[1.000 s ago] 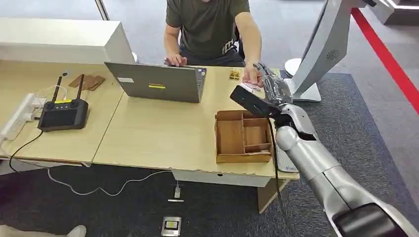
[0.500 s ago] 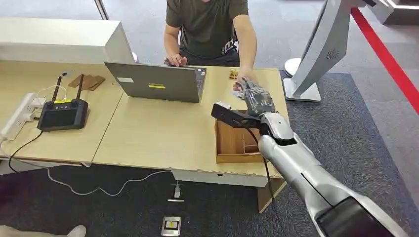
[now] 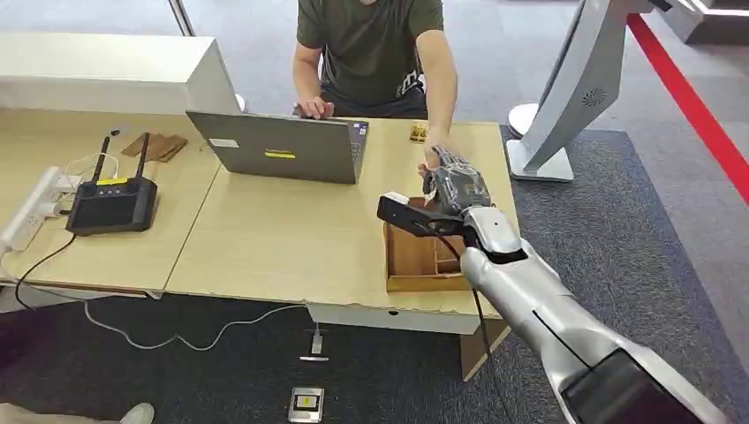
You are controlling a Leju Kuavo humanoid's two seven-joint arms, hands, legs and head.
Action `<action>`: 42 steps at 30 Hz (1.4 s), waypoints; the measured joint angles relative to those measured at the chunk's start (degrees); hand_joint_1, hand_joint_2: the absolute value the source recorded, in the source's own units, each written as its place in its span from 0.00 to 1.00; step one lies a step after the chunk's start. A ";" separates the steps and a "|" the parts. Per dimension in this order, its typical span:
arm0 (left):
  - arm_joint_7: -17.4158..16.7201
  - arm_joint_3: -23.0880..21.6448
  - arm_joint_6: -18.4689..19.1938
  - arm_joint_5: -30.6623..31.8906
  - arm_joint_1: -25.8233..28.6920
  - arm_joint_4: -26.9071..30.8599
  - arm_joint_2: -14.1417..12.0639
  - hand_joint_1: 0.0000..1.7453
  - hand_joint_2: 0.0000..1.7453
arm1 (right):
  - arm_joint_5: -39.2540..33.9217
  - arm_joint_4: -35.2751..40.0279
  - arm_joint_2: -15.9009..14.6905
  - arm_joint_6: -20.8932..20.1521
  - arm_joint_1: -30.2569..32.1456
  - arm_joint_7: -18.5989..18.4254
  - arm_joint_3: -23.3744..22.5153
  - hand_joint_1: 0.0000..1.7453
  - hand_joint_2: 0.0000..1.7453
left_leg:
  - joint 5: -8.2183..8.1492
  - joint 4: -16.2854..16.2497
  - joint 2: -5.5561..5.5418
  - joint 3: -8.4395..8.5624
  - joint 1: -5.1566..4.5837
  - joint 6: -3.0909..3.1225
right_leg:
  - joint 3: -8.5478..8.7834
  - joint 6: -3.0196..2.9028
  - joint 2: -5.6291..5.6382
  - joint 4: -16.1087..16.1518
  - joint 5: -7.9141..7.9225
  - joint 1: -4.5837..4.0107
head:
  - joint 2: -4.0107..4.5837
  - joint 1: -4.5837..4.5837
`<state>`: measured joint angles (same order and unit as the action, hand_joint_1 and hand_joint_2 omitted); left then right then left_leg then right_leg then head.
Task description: Pass the card to the sensor for recognition and then transmit it.
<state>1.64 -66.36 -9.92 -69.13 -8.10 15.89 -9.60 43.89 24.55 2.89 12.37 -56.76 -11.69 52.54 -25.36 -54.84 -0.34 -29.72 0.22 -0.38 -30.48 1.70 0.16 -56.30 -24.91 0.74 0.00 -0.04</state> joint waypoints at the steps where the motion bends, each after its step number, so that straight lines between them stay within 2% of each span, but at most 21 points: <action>1: 0.06 0.00 0.00 0.00 0.00 -0.02 0.00 0.00 1.00 | 0.11 -0.18 0.02 0.28 -0.04 -0.22 0.15 1.00 1.00 | 0.00 0.00 0.00 0.00 0.00 0.00 | 0.00 0.00 0.00 0.00 0.00 0.00 | 0.00 0.00; 7: 0.17 0.00 0.00 0.02 0.13 -0.13 0.00 0.00 1.00 | 1.05 -0.96 0.00 4.07 -0.32 -2.19 0.55 1.00 1.00 | 0.00 -0.01 0.00 0.01 0.00 0.00 | 0.00 0.00 0.00 0.00 0.01 0.00 | 0.00 0.00; 11: 0.24 0.00 0.00 0.22 0.14 -0.15 0.00 0.00 1.00 | 0.02 -0.94 -0.15 7.70 -0.34 -2.01 0.15 1.00 1.00 | 0.00 -0.01 0.00 0.01 0.00 0.00 | 0.01 0.01 0.00 0.00 0.02 0.01 | 0.00 0.00; 15: 0.24 0.00 0.00 0.33 0.13 -0.15 0.00 0.00 1.00 | -2.35 -0.87 -0.39 9.47 -0.45 -0.50 -0.85 1.00 1.00 | 0.00 -0.02 0.00 0.02 0.00 0.00 | 0.00 0.00 0.00 0.00 0.02 0.01 | 0.00 0.00; 18: 0.28 0.00 0.00 0.17 0.22 -0.15 0.00 0.00 1.00 | -6.89 -0.46 -0.90 11.74 -0.43 2.65 -2.41 1.00 1.00 | 0.01 -0.03 0.00 0.02 0.00 0.00 | 0.00 0.00 0.00 0.01 0.02 0.01 | 0.00 0.02; 23: 1.03 0.13 -0.02 -0.46 0.76 -0.18 0.00 0.00 1.00 | -13.16 2.34 -3.15 13.12 0.70 5.73 -6.21 1.00 1.00 | 0.00 -0.03 0.00 0.06 0.00 0.00 | 0.03 0.00 0.00 0.04 0.02 0.00 | 0.00 0.00; 32: 1.60 0.37 -0.41 -1.07 1.54 -0.29 -0.04 0.00 1.00 | -17.46 11.27 -8.46 14.29 7.34 4.74 -11.84 1.00 1.00 | 0.00 -0.05 0.01 0.10 0.03 0.00 | 0.07 0.01 0.02 0.08 0.04 0.02 | 0.00 0.00; 37: 1.62 0.79 -0.74 -1.51 2.25 -0.37 -0.04 0.00 1.00 | -21.84 18.50 -12.57 15.32 16.61 4.35 -16.55 1.00 1.00 | -0.01 -0.05 -0.05 0.07 0.08 0.00 | 0.12 0.01 0.00 0.12 0.04 -0.03 | 0.00 0.00; 42: 1.66 1.33 -1.03 -1.53 2.28 -0.50 -0.20 0.00 1.00 | -21.86 24.61 -15.98 15.32 24.97 3.87 -21.24 1.00 1.00 | -0.03 -0.04 -0.02 0.06 0.06 0.03 | 0.09 0.01 0.02 0.14 0.04 -0.01 | 0.00 0.00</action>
<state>3.30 -65.02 -10.95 -70.66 -5.82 15.39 -9.79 22.03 49.15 -13.09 27.69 -31.79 -7.82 31.30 -25.40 -54.88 -0.36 -29.66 0.28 -0.36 -30.40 1.71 0.18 -56.16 -24.87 0.72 0.00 -0.04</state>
